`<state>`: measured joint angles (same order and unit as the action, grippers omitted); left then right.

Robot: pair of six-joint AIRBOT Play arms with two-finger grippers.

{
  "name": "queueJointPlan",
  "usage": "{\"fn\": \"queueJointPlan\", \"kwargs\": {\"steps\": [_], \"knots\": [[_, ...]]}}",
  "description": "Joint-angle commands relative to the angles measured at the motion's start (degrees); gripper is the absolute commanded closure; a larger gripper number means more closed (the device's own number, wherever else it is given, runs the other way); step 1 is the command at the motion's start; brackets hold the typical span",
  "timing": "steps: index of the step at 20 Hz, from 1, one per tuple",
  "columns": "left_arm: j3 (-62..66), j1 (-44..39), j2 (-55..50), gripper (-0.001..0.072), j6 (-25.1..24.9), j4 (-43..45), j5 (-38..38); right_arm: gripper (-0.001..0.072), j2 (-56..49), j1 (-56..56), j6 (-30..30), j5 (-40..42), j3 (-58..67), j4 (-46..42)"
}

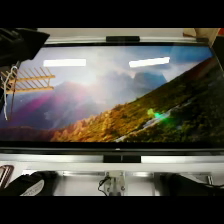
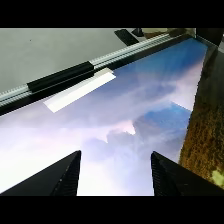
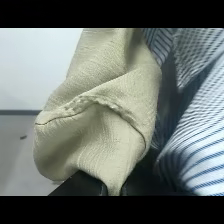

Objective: Fold the shirts.

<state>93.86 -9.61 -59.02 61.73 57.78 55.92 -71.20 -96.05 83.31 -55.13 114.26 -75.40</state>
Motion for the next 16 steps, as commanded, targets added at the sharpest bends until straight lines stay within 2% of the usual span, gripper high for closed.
{"fn": "queueJointPlan", "kwargs": {"steps": [1,4,5,6,8,9,13,16], "knots": [[0.0,0.04,-0.04,0.0175,0.09,1.36,0.52,0.0649,0.44,-4.5,1.64,-3.67,0.02,-0.11],[0.0,0.04,-0.04,0.0175,0.09,1.36,0.52,0.0644,0.72,-7.63,1.77,-4.85,0.02,2.32],[0.0,0.04,-0.04,0.0175,0.11,1.36,0.52,0.063,0.76,-8.13,1.7,-4.83,0.02,3.34],[0.0,0.04,-0.04,0.0175,0.68,1.36,0.55,0.0577,0.9,-8.17,1.68,-4.68,0.02,3.58],[0.0,0.04,-0.04,0.0175,1.16,1.36,1.38,0.0271,1.2,-8.17,1.64,-4.37,0.02,4.09],[0.0,0.04,-0.04,0.0175,1.16,1.36,1.88,0.0245,1.29,-8.17,1.51,-4.48,0.02,4.85],[0.0,0.04,-0.04,0.0175,0.9,1.55,2.08,0.0245,5.03,-8.17,1.6,-7.3,0.02,5.05],[0.0,0.07,-0.07,0.0175,0.9,2.6,2.21,0.0245,8.37,-8.15,2.32,-13.03,0.02,4.9]]}}
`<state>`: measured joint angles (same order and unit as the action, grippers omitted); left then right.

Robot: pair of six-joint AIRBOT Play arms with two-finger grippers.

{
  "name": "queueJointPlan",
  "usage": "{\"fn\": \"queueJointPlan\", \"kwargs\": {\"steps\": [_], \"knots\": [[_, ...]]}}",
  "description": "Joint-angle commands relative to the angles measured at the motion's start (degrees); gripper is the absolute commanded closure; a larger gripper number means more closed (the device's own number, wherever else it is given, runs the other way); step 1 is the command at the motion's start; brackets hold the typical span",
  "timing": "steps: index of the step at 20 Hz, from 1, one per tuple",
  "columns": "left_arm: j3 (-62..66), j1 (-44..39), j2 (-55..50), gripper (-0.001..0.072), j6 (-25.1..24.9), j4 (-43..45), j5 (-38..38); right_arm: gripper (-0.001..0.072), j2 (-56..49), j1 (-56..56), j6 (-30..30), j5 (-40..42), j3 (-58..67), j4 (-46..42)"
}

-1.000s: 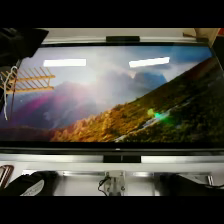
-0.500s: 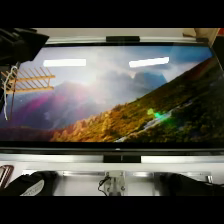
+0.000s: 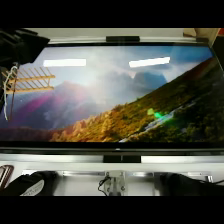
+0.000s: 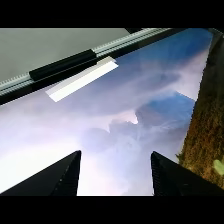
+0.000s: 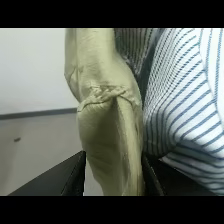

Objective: Fold the shirts.

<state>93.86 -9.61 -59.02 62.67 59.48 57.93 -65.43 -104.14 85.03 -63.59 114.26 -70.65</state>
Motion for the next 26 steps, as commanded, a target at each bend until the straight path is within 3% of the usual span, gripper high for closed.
{"fn": "queueJointPlan", "kwargs": {"steps": [1,3,4,5,8,10,11,13,15,18,21,22,24,26], "knots": [[0.0,0.04,-0.11,0.0175,-0.02,1.99,0.2,0.0244,3.48,-0.07,0.94,-7.76,0.02,0.13],[0.0,0.07,-0.26,0.0175,-0.02,4.22,0.2,0.0243,4.98,-0.07,0.92,-14.16,0.02,-0.22],[0.0,0.04,-0.48,0.0175,-0.02,5.31,0.2,0.0182,5.79,-0.07,0.94,-18.05,0.02,-0.33],[0.0,0.07,-0.79,0.0175,-0.02,5.79,0.2,0.0055,6.47,-0.09,1.49,-22.12,0.02,-1.22],[0.0,0.0,-2.08,0.0175,0.04,6.12,0.26,0.0055,7.32,-0.02,2.16,-35.26,0.0,0.44],[0.0,-0.07,-3.43,0.0178,1.38,6.16,0.44,0.0055,6.4,-0.02,1.44,-43.17,-0.15,7.96],[0.0,-0.07,-4.39,0.0234,1.75,6.49,1.92,0.0056,6.32,0.87,2.16,-43.06,-0.59,13.03],[0.0,-1.03,-6.73,0.0255,5.09,11.45,8.55,0.0055,6.43,6.01,2.4,-43.04,-0.59,15.45],[0.0,-4.0,-9.6,0.0255,10.12,22.23,16.22,0.0055,6.32,18.49,3.32,-43.01,-2.69,12.79],[0.0,-9.42,-13.81,0.0257,22.51,38.86,21.09,0.0056,6.43,46.16,6.27,-42.77,-11.65,2.34],[0.0,-12.37,-19.8,0.0257,27.3,41.29,27.69,0.0055,5.81,79.03,10.51,-34.56,-25.27,-13.88],[0.0,-12.55,-22.1,0.0226,28.89,41.27,31.85,0.0055,4.22,87.43,10.95,-31.19,-28.11,-15.5],[-0.02,-12.17,-25.53,-0.0013,29.57,41.2,37.07,0.0053,-1.79,96.32,10.95,-30.21,-29.0,-14.86],[-0.66,-10.97,-26.1,-0.0013,32.2,40.11,34.84,0.0053,-6.88,99.82,9.99,-31.19,-29.0,-13.84]]}}
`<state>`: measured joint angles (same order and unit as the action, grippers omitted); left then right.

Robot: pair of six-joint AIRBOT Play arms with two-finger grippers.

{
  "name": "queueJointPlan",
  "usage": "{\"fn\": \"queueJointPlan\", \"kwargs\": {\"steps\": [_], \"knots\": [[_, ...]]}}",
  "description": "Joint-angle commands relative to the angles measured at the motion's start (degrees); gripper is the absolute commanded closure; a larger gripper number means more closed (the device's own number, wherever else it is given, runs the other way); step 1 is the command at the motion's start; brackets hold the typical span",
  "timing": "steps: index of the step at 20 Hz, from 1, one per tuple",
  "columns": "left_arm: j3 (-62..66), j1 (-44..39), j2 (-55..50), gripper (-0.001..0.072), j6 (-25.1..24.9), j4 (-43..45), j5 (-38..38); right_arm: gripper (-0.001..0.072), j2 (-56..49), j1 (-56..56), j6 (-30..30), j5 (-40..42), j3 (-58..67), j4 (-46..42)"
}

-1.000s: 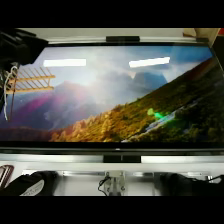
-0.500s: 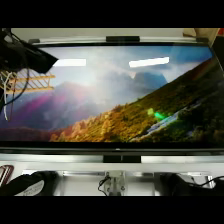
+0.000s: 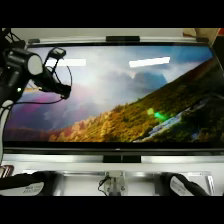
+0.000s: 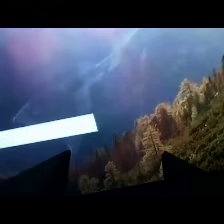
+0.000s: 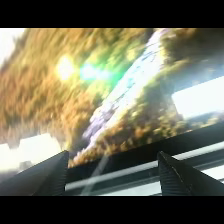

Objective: Fold the shirts.

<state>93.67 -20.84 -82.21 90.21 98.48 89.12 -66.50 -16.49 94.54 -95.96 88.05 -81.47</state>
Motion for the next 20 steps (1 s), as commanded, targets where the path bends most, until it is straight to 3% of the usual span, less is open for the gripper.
{"fn": "queueJointPlan", "kwargs": {"steps": [1,3,20], "knots": [[-1.2,0.98,-2.49,-0.0013,7.65,0.0,1.03,0.0053,-7.34,13.03,0.5,1.14,-2.82,-3.06],[-2.89,1.55,-1.84,-0.0013,9.99,-1.44,-2.23,0.0053,-8.76,13.49,-0.92,1.81,-2.82,-3.02],[-13.03,-2.27,3.54,-0.0013,11.06,-1.42,-12.52,0.0053,-8.74,13.51,-1.68,3.58,-2.82,-3.04]]}}
